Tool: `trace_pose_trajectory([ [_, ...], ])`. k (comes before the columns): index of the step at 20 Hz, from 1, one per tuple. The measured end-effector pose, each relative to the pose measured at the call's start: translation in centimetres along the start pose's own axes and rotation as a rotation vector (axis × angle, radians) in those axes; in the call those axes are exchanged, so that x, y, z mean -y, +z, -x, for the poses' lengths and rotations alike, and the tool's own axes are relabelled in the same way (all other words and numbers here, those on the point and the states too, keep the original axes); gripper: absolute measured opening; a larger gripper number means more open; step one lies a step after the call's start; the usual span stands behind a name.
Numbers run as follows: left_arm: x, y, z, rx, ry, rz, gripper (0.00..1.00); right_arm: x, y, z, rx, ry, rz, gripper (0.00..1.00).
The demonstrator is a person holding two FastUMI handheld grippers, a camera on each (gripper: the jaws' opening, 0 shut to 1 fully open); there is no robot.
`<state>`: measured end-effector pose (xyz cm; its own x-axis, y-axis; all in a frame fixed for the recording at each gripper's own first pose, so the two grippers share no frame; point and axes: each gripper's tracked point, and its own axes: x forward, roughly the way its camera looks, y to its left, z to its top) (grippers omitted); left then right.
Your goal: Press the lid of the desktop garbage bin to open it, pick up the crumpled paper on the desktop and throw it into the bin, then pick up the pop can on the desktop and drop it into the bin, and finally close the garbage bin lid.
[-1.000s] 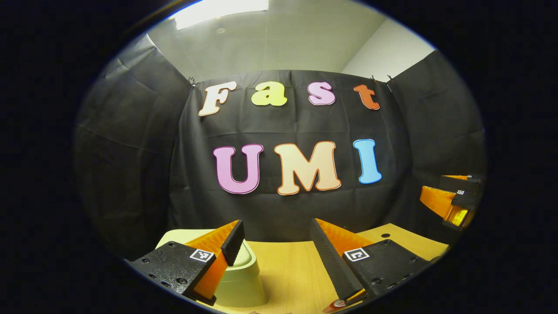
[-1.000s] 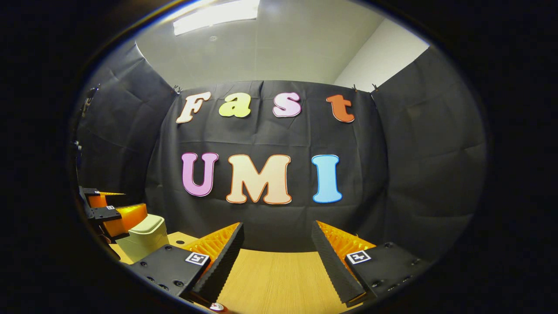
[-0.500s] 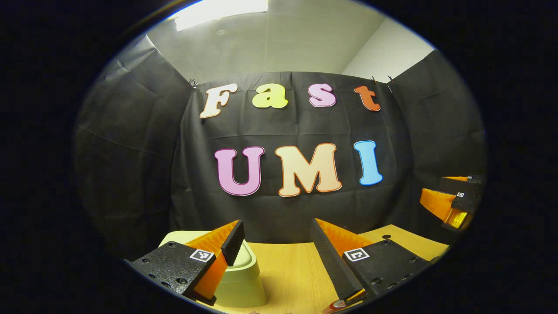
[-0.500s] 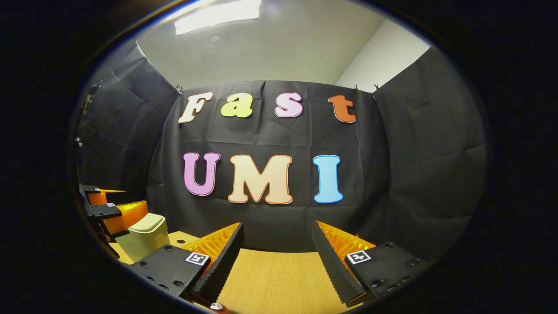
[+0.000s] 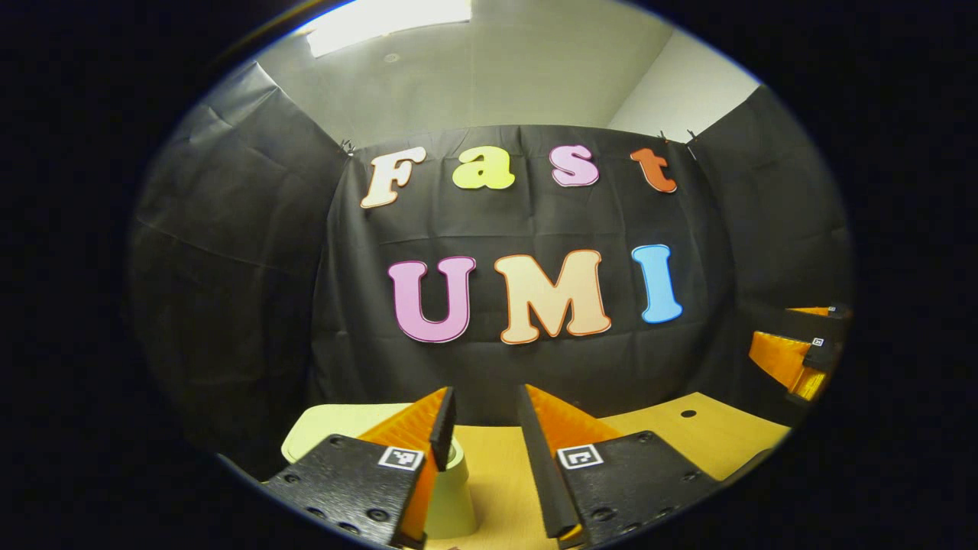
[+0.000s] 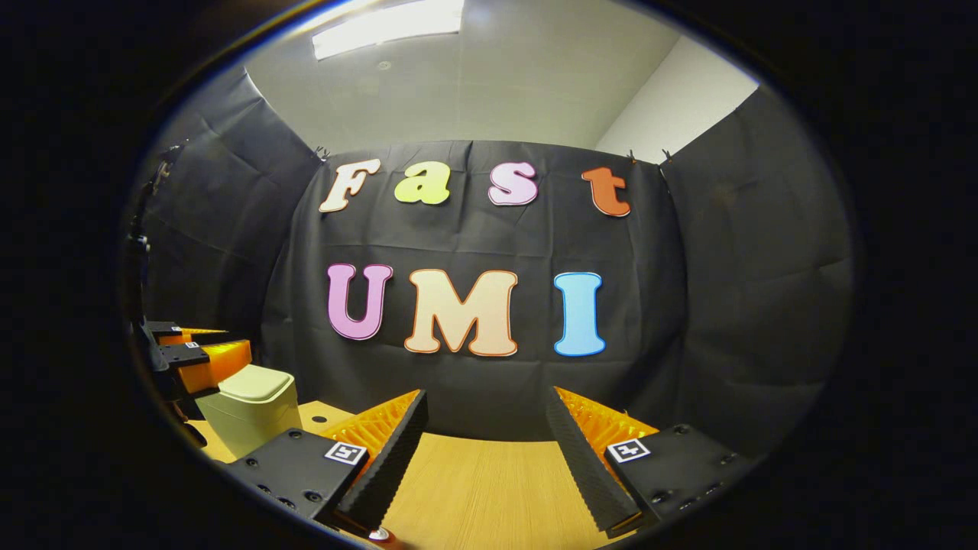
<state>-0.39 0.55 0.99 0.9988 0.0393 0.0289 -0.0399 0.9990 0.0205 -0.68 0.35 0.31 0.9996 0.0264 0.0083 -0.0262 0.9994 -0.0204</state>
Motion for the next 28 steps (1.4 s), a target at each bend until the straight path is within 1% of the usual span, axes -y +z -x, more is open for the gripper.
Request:
trace_pose_trajectory([
  [2, -0.7, -0.2, -0.2, -0.005, 0.017, 0.001, 0.39, -0.1, 0.0, 0.0, -0.001, 0.001, 0.0, 0.98],
  [3, -1.1, -0.2, -0.4, -0.007, 0.024, 0.004, 0.35, -0.2, 0.1, 0.0, -0.002, 0.001, 0.001, 0.98],
  [4, -1.6, -0.4, -0.4, -0.013, 0.034, 0.01, 0.21, -0.3, -0.1, -0.1, -0.004, 0.002, 0.001, 0.98],
  [5, -2.7, -0.6, -0.5, -0.017, 0.059, 0.02, 0.15, -0.4, -0.2, -0.1, -0.008, 0.003, 0.001, 0.98],
  [6, -3.8, -0.8, -0.5, -0.02, 0.094, 0.026, 0.12, -0.6, -0.2, -0.2, -0.012, 0.004, 0.003, 0.98],
  [7, -4.6, -1.0, -0.6, -0.024, 0.112, 0.033, 0.0, -0.7, -0.3, -0.2, -0.014, 0.004, 0.004, 0.98],
  [11, -6.9, -2.5, -1.0, -0.053, 0.14, 0.041, 0.0, -1.4, -0.8, -0.2, -0.024, 0.014, 0.012, 0.98],
  [17, -10.4, -5.9, -2.2, -0.135, 0.2, 0.05, 0.0, -2.6, -2.1, -0.1, -0.062, 0.023, 0.022, 0.98],
  [18, -10.9, -6.5, -2.1, -0.149, 0.205, 0.051, 0.0, -2.7, -2.3, -0.1, -0.068, 0.022, 0.025, 1.0],
  [25, -12.0, -10.6, -3.3, -0.258, 0.21, 0.094, 0.0, -2.4, -3.1, 0.1, -0.096, -0.007, 0.048, 1.0],
  [26, -12.0, -10.3, -3.4, -0.236, 0.208, 0.089, 0.0, -2.3, -3.2, 0.2, -0.1, -0.011, 0.049, 1.0],
  [28, -11.9, -10.6, -2.9, -0.255, 0.193, 0.089, 0.0, -2.1, -3.6, 0.3, -0.112, -0.014, 0.048, 1.0],
])
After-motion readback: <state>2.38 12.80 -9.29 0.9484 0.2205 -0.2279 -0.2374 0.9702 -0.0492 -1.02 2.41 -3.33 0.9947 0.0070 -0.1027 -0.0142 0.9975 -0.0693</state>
